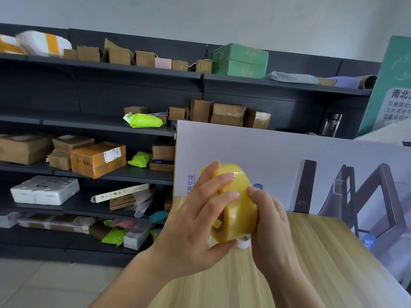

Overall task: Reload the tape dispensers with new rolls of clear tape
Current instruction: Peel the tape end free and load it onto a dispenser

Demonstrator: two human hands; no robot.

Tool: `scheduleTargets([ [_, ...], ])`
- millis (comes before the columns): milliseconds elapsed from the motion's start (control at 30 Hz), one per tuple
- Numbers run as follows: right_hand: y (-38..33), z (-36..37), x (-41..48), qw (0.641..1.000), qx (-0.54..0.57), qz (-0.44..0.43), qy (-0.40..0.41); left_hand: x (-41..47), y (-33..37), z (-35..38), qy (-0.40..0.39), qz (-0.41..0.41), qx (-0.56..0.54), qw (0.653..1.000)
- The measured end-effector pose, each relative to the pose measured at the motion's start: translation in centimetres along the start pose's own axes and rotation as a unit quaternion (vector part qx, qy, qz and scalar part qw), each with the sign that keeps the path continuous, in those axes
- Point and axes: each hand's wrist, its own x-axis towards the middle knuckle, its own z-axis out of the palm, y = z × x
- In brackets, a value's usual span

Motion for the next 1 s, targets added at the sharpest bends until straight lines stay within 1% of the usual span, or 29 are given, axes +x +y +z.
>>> scheduleTargets([
  [100, 0.5, -0.3, 0.5, 0.999, 0.005, 0.025, 0.028, -0.2, -0.5, 0.2, -0.001, 0.015, 0.024, 1.0],
  [267, 0.9, -0.6, 0.8, 0.999, -0.044, -0.011, -0.023, -0.4, -0.9, 0.2, -0.007, 0.007, 0.022, 1.0],
  [400, 1.0, -0.8, 0.9, 0.996, -0.052, -0.044, -0.056, -0.3, -1.0, 0.1, -0.011, -0.004, 0.015, 1.0],
  [467, 0.8, -0.7, 0.8, 0.995, -0.046, -0.048, -0.071, -0.2, -1.0, 0.1, -0.013, -0.002, 0.014, 1.0],
  [567, 0.5, -0.7, 0.8, 0.997, -0.037, -0.034, -0.052, -0.2, -1.0, 0.1, -0.014, 0.003, 0.017, 1.0],
  [700, 0.8, -1.1, 1.1, 0.997, -0.042, -0.019, -0.062, -0.1, -1.0, 0.3, -0.01, 0.004, 0.014, 1.0],
  [800, 0.6, -1.1, 1.0, 0.992, -0.016, -0.047, -0.117, -0.1, -1.2, 0.1, -0.017, -0.003, -0.004, 1.0],
  [867, 0.4, -1.0, 0.8, 0.989, 0.0, -0.054, -0.14, 0.2, -1.2, -0.2, -0.04, -0.035, -0.02, 0.998],
  [933, 0.8, -1.0, 0.8, 0.986, 0.01, -0.067, -0.154, 0.7, -1.1, -0.6, -0.053, -0.101, -0.054, 0.992],
  [1000, 1.2, -0.9, 0.9, 0.985, 0.0, -0.08, -0.15, 1.3, -1.4, -1.0, -0.058, -0.174, -0.11, 0.977],
])
